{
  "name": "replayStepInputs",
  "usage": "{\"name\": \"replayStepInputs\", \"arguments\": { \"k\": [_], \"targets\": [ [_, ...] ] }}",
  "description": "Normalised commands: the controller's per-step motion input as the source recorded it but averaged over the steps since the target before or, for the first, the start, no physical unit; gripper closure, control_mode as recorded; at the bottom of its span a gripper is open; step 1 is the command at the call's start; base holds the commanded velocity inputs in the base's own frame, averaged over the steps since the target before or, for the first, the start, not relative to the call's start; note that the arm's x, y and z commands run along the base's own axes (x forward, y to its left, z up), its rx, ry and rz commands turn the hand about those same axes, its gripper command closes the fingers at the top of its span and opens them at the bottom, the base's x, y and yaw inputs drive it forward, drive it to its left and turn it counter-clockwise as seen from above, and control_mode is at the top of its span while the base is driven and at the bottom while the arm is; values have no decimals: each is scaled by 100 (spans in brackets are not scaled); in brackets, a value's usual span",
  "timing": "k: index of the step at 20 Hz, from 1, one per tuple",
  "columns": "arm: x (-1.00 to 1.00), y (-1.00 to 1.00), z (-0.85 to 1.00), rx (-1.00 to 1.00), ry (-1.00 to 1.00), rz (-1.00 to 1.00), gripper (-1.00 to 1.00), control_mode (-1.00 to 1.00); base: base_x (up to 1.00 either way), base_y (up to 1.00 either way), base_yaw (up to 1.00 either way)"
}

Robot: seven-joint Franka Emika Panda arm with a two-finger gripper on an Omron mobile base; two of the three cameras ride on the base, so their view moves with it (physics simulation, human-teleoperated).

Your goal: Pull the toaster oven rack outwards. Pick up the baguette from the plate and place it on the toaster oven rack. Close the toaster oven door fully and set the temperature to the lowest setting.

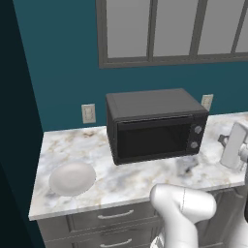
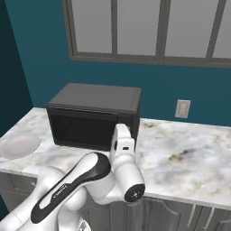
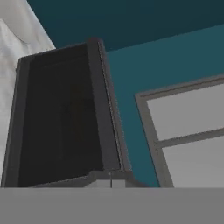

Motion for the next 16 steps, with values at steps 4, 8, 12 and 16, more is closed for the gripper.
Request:
{"name": "replayStepInputs", "arguments": {
  "k": [4,8,12,16],
  "targets": [
    [0,0,0,-31,0,16,100,-100,0,0,0],
    [0,0,0,-31,0,15,100,-100,0,0,0],
    [0,0,0,-27,0,8,100,-100,0,0,0],
    [0,12,0,-26,-1,0,100,-100,0,0,0]
  ]
}}
